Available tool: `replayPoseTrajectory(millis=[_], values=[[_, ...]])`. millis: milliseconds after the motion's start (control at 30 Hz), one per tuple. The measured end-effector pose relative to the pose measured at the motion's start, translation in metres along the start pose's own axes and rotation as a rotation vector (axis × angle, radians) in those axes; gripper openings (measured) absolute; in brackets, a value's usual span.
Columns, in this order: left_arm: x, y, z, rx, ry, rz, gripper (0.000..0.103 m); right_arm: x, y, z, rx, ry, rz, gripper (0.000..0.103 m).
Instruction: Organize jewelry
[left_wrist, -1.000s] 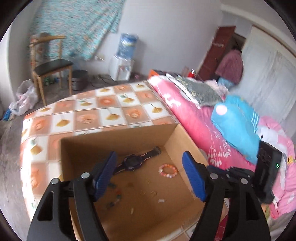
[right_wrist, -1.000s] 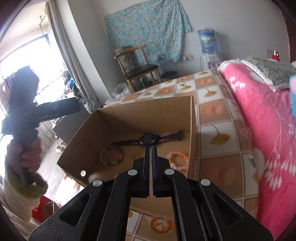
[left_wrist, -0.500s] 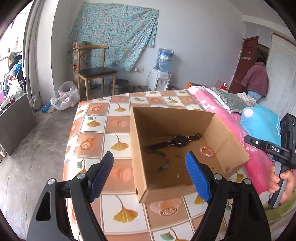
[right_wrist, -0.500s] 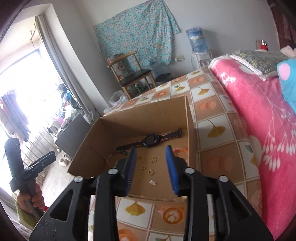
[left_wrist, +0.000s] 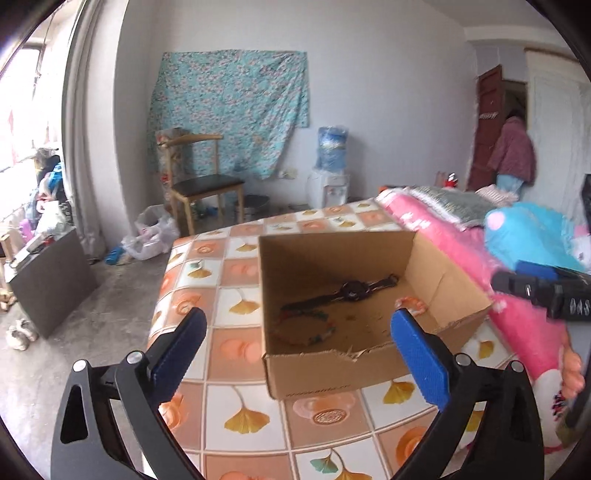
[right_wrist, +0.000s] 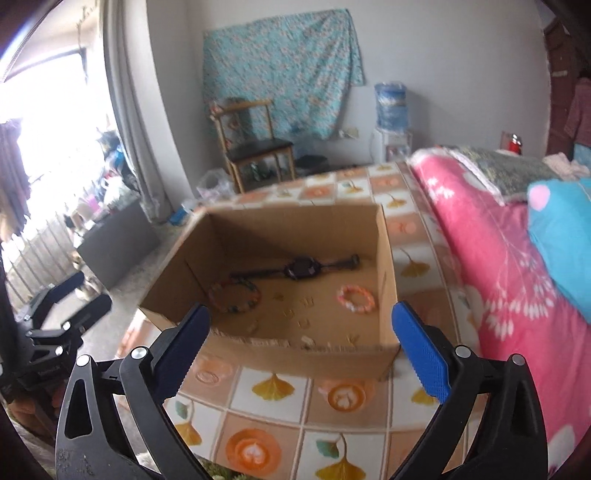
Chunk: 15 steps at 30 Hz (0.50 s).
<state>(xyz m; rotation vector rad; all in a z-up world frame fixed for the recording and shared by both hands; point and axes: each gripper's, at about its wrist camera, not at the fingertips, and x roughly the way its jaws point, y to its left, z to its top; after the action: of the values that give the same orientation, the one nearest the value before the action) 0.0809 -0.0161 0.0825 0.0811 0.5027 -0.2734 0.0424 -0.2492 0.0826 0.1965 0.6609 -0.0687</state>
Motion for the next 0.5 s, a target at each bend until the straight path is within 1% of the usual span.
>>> replayPoseTrajectory(millis=[33,133,167,267,300,333,367,433,500], values=[[0.001,-0.001,-0.002,-0.007,-0.007,0.019,0.099,0.003,0.001,-0.004,-0.001,0.017,-0.021,0.095],[0.006,-0.002,-0.004,-0.031,0.001,0.020,0.099,0.010,0.003,-0.014,0.008,0.059,-0.107,0.095],[0.007,-0.002,-0.005,-0.035,0.005,0.026,0.099,0.010,0.002,-0.016,0.016,0.061,-0.124,0.095],[0.010,-0.009,-0.005,0.003,0.012,0.093,0.099,0.007,0.001,-0.018,0.036,0.044,-0.168,0.095],[0.013,-0.012,-0.005,0.025,0.033,0.130,0.099,0.005,0.001,-0.019,0.037,0.035,-0.178,0.095],[0.017,-0.014,-0.004,0.039,0.068,0.143,0.099,0.004,0.002,-0.020,0.036,0.027,-0.189,0.095],[0.020,-0.014,-0.005,0.040,0.094,0.138,0.099,0.004,0.004,-0.021,0.032,0.023,-0.198,0.095],[0.026,-0.012,-0.006,0.008,0.156,0.133,0.099,0.007,0.008,-0.021,0.014,0.035,-0.201,0.095],[0.027,-0.009,-0.009,-0.028,0.180,0.146,0.099,0.011,0.012,-0.022,0.005,0.056,-0.211,0.095]])
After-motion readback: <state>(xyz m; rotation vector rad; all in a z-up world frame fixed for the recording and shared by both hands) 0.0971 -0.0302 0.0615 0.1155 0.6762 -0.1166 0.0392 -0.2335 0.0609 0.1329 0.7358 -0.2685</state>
